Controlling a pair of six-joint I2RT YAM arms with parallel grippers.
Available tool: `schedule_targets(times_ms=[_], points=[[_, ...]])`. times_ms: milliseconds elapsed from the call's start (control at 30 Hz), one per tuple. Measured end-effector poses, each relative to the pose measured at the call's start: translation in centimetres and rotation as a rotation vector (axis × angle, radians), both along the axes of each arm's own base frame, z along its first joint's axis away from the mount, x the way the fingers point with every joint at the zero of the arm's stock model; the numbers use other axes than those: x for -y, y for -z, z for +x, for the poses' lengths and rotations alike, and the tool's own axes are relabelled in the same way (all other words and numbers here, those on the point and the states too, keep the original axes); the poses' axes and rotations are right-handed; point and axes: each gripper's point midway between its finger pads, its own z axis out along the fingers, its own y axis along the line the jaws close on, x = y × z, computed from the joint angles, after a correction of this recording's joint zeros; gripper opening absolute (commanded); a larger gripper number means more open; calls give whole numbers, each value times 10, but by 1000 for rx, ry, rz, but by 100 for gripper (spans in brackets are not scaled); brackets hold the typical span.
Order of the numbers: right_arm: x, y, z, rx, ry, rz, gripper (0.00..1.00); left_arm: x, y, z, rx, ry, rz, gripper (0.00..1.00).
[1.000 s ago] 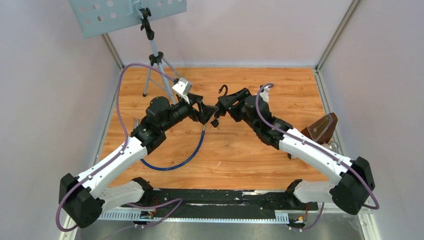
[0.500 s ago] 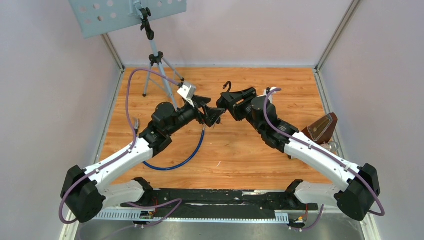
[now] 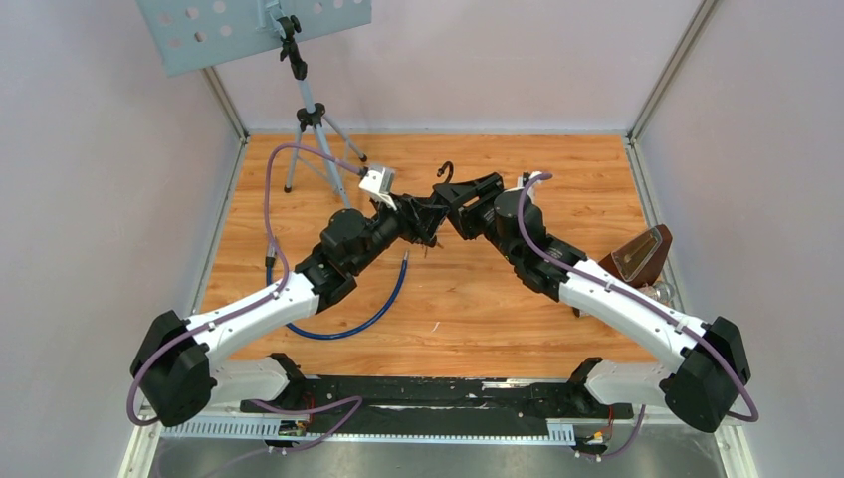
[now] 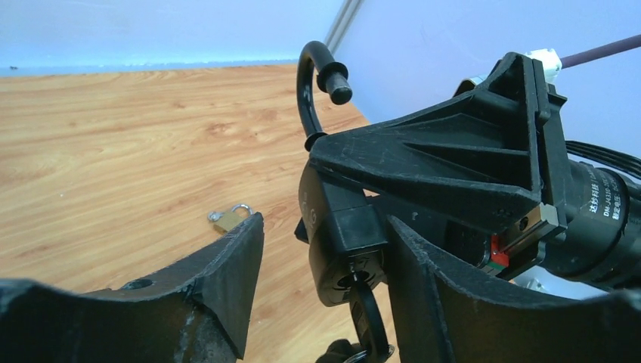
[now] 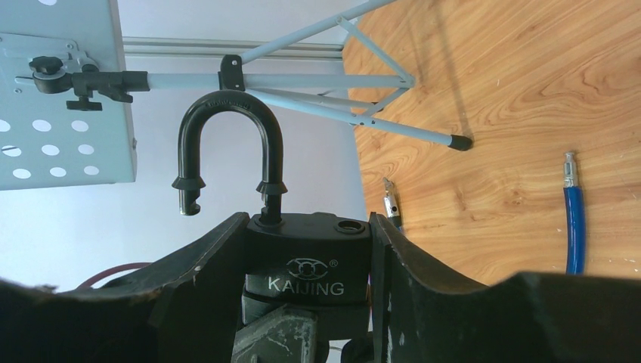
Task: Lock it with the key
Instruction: Pick up the lock from the center of the board, then lock the lock.
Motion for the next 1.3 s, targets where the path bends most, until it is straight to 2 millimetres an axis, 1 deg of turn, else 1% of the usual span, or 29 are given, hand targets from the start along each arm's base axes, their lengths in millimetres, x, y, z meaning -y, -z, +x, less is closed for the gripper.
schedule_targets(times_ms=[67, 100, 133, 167, 200, 233, 267, 300, 433, 467, 533, 633, 700, 767, 833, 900, 967, 1067, 1300], points=[[-1, 2, 1, -3, -2, -3, 45, 3, 1, 0, -6, -14, -5, 54], [-1, 3, 1, -4, -2, -4, 46, 4, 2, 0, -10, -19, -9, 44], [-2, 3, 1, -5, -3, -5, 47, 4, 2, 1, -10, -32, -12, 38], [-2, 4, 1, -5, -4, -5, 49, 5, 2, -1, -16, -32, -17, 24], [-2, 4, 1, -4, -2, -8, 51, 6, 2, -1, -13, -34, -16, 16], [-2, 4, 2, -4, -2, -11, 54, 6, 1, -2, -11, -35, -16, 4], [-1, 4, 2, -3, -1, -12, 58, 7, 1, -2, -13, -34, -20, 0], [-1, 4, 2, -1, -1, -13, 63, 7, 1, -2, -14, -34, -21, 0], [-2, 1, 2, 17, -12, -11, 92, 7, 6, -3, -23, -30, -1, 0], [-1, 1, 1, 23, -19, -13, 96, 7, 8, -3, -28, -28, 8, 0], [2, 3, -3, 38, -46, -34, 100, 8, 16, -7, -46, -9, 41, 0], [8, 4, -14, 90, -119, -91, 100, 9, 21, -14, -64, 26, 84, 0], [15, -3, -19, 149, -166, -124, 99, 7, 20, -21, -69, 58, 112, 0], [21, -22, -25, 258, -213, -153, 98, 5, 20, -32, -79, 102, 143, 0], [28, -41, -35, 376, -258, -191, 98, 3, 18, -42, -84, 144, 167, 0], [30, -57, -48, 484, -308, -227, 97, 2, 14, -55, -86, 198, 182, 0], [30, -65, -60, 560, -358, -257, 96, 0, 7, -68, -77, 249, 187, 0], [28, -70, -72, 645, -418, -300, 95, -4, -8, -84, -55, 302, 175, 0], [34, -78, -86, 802, -458, -402, 95, -13, -48, -106, 10, 360, 124, 0]])
